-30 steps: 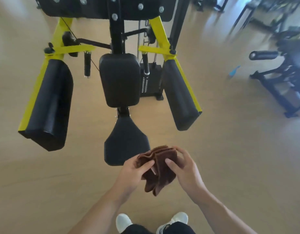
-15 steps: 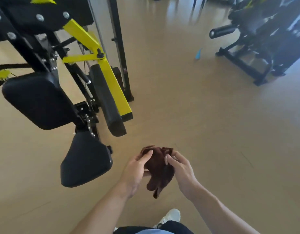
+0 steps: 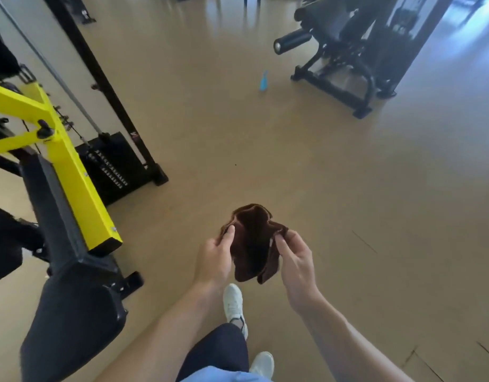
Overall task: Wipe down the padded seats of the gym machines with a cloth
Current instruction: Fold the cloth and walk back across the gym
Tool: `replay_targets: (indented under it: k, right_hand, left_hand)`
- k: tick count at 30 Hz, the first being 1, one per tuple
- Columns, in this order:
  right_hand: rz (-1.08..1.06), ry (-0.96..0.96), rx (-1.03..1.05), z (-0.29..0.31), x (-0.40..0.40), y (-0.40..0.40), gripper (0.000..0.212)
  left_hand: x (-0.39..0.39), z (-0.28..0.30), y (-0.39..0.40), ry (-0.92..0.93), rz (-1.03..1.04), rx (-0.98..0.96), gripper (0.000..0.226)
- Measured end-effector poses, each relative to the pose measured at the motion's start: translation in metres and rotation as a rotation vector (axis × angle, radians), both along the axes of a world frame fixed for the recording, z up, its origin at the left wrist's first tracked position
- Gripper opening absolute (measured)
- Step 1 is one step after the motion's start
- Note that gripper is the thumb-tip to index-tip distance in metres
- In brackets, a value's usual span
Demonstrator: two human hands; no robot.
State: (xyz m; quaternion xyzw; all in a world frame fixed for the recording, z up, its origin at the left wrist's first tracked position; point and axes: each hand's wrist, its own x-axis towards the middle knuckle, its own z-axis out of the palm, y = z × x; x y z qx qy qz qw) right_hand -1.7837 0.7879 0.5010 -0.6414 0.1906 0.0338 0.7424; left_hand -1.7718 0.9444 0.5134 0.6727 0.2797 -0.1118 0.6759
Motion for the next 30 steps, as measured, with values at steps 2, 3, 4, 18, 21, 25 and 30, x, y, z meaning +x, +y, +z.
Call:
replay_targets:
  k: [2, 3, 4, 18, 21, 25, 30]
  right_hand:
    - [0.034, -0.016, 0.009, 0.000, 0.021, -0.001, 0.018]
    - [0.055, -0.010, 0.023, 0.000, 0.032, -0.001, 0.017]
    - [0.071, -0.004, 0.031, -0.001, 0.044, -0.001, 0.017]
    - [-0.117, 0.057, -0.210, 0.004, 0.277, -0.075, 0.011]
    - [-0.133, 0.068, -0.045, 0.012, 0.323, -0.098, 0.015]
    - [-0.134, 0.094, 0.096, 0.012, 0.393, -0.138, 0.023]
    - [-0.045, -0.020, 0.025, 0.025, 0.491, -0.204, 0.032]
  left_hand:
    - [0.027, -0.009, -0.021, -0.013, -0.076, 0.015, 0.050]
    - [0.041, -0.011, -0.032, -0.021, -0.112, 0.018, 0.048]
    - [0.055, -0.012, -0.043, -0.032, -0.144, 0.015, 0.047]
    - [0.309, -0.005, -0.103, 0.072, -0.558, -0.240, 0.037]
    - [0.366, -0.025, -0.113, 0.030, -0.594, -0.078, 0.054]
    - [0.432, -0.036, -0.154, -0.033, -0.740, -0.044, 0.057]
    - [0.521, -0.023, -0.224, -0.128, -0.746, -0.040, 0.043]
